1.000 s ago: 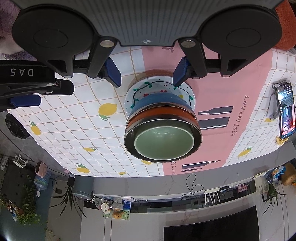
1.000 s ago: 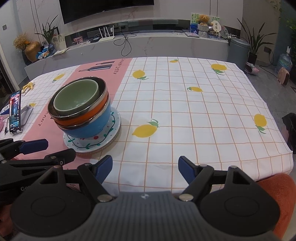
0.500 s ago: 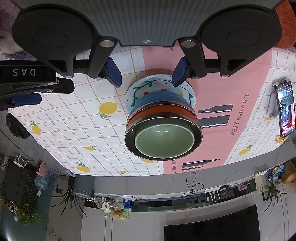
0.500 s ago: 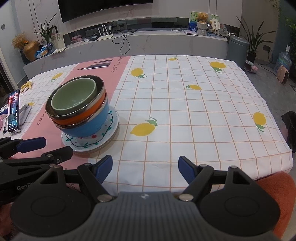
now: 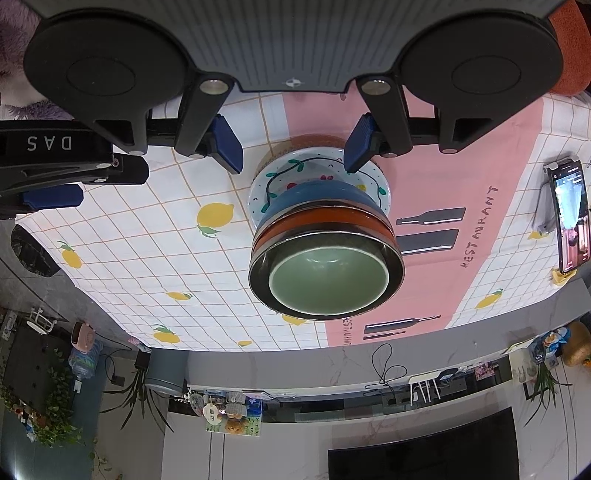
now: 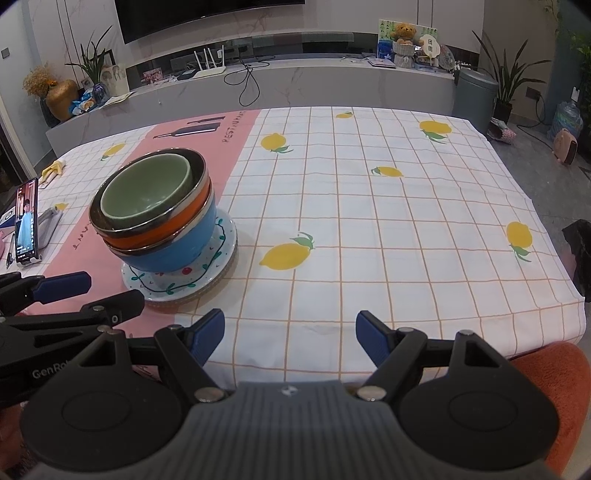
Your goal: Organize plates and bowls
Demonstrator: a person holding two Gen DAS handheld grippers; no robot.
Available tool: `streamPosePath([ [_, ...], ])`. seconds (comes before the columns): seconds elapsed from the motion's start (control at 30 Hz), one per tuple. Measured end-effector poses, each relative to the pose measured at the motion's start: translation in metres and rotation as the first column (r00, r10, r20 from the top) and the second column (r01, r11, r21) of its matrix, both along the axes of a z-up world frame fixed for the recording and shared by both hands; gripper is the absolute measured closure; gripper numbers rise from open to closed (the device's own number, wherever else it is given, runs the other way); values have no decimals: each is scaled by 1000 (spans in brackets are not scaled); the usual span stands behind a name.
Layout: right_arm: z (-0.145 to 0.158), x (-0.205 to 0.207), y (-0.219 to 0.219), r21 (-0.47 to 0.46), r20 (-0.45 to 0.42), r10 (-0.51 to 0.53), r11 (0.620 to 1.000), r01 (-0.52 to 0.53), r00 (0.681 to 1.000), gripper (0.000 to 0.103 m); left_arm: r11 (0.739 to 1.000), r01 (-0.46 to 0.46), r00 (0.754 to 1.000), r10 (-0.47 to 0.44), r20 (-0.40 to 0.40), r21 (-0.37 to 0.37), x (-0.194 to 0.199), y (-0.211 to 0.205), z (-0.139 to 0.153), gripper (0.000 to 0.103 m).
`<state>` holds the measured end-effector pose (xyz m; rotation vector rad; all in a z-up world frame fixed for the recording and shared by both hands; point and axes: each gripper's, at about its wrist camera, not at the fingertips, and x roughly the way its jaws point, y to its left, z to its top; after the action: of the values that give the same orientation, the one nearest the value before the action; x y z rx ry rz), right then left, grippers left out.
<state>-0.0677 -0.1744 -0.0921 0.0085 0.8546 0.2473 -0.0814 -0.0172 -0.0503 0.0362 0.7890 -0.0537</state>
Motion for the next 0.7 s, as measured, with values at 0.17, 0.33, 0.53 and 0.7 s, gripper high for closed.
streamPosePath([
  [0.17, -1, 1, 0, 1, -4, 1, 1000, -1, 1000, 26, 1000, -2, 1000, 2, -2, -1, 1, 1, 0, 29],
  [0.33, -2, 1, 0, 3, -7, 2, 1000, -2, 1000, 26, 1000, -1, 1000, 1, -3, 0, 1, 1, 0, 29],
  [0.53, -3, 1, 0, 2, -10, 5, 1000, -5, 1000, 26, 1000, -2, 1000, 2, -3, 1, 1, 1, 0, 29],
  [0.7, -4, 1, 1, 2, -16, 7, 1000, -7, 1000, 26, 1000, -4, 1000, 4, -7, 3, 1, 1, -2, 29],
])
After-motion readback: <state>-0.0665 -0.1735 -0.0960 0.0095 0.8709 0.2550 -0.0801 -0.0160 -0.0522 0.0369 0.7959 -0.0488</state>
